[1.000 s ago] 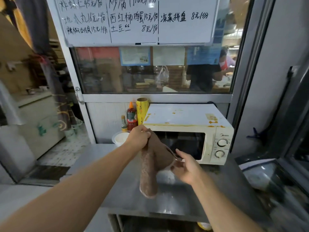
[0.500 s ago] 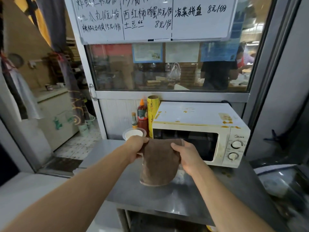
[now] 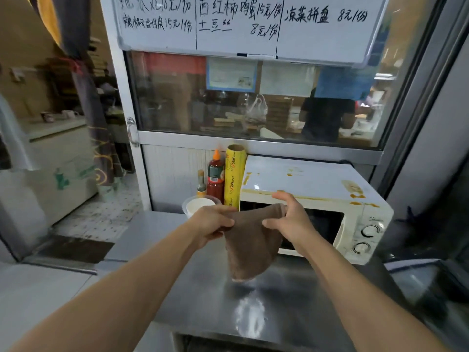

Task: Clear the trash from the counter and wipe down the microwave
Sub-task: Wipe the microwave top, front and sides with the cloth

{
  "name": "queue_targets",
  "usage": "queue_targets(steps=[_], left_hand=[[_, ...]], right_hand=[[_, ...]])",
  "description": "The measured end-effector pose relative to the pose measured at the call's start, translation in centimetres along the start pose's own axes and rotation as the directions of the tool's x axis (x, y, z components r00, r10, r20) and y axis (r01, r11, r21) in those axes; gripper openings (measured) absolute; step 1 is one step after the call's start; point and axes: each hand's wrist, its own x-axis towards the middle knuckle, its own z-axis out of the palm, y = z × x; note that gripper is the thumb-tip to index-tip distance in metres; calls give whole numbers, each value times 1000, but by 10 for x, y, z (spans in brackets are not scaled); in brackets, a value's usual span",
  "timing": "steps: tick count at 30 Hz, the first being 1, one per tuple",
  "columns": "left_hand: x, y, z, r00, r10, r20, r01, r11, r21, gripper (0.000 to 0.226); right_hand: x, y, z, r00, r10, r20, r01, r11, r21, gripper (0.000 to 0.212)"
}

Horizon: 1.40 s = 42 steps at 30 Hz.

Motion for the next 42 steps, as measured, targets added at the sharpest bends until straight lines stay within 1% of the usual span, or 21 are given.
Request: queue_targets(steps=[1, 2, 3, 4, 5, 6, 8, 11, 13, 16, 19, 22, 25, 29, 33, 36, 38, 39, 40, 41, 42], left_hand=[[5, 0, -6, 999, 33, 17, -34, 998, 47, 38], [10, 0, -12, 997, 72, 5, -72, 984, 165, 39], [15, 0, -17, 992, 120, -26, -105, 938, 330, 37], [20, 1, -21, 985, 168, -42, -127, 866, 483, 33], [23, 2, -24, 977, 209, -51, -142, 803, 578, 28], [27, 3, -29, 972, 230, -44, -154, 770, 619, 21], [35, 5, -37, 966, 257, -11, -197, 766, 612, 10], [42, 10, -45, 963, 262, 57, -252, 817, 518, 10], [48, 15, -44, 957, 282, 69, -278, 816, 507, 12], [59, 21, -41, 943, 328, 60, -311, 801, 511, 20], [73, 29, -37, 955, 287, 74, -291, 861, 417, 17], [85, 37, -31, 962, 257, 96, -274, 892, 358, 15], [100, 48, -27, 956, 272, 114, -295, 885, 361, 27], [123, 62, -21, 968, 243, 56, -246, 902, 355, 38], [149, 69, -17, 972, 233, -36, -205, 908, 366, 33], [164, 68, -12, 970, 228, -87, -172, 892, 419, 26], [174, 62, -10, 969, 216, -117, -142, 881, 451, 24], [178, 58, -9, 969, 209, -128, -130, 881, 454, 25], [181, 55, -9, 970, 200, -141, -117, 884, 453, 24], [182, 53, -8, 970, 191, -148, -104, 884, 456, 20], [180, 52, -6, 971, 179, -156, -90, 885, 456, 15]], right_hand=[[2, -2, 4, 999, -31, 23, 34, 990, -140, 63], [4, -4, 8, 997, -65, 36, 72, 960, -272, 56], [7, -4, 13, 994, -100, 42, 108, 924, -367, 45], [10, -5, 17, 991, -128, 38, 132, 896, -425, 29], [13, -5, 20, 992, -127, 26, 126, 889, -441, 15], [15, -5, 23, 993, -117, 12, 110, 897, -428, 11], [22, -4, 27, 1000, -28, 6, 29, 953, -302, 20], [28, -7, 31, 995, 99, 16, -97, 993, -71, 14], [33, -8, 34, 994, 108, -4, -108, 994, -11, 16], [40, -10, 35, 994, 99, -55, -94, 992, 87, 11], [53, -10, 27, 986, 137, -92, -124, 983, 136, 15], [68, -16, 18, 986, 150, -78, -129, 966, 223, 19], [90, -26, 9, 991, 106, -78, -80, 955, 286, 17], [130, -43, -4, 994, -33, -100, 49, 987, 155, 23], [172, -59, -13, 952, -270, -144, 281, 958, 56, 25], [197, -54, -10, 913, -403, -60, 396, 912, -110, 22], [208, -33, -3, 920, -385, 78, 391, 880, -269, 24], [209, -22, 1, 925, -330, 186, 376, 860, -344, 24], [209, -12, 5, 919, -238, 313, 357, 840, -408, 23], [207, -6, 8, 894, -125, 430, 331, 831, -446, 19], [203, -3, 11, 862, -34, 506, 298, 842, -451, 16]])
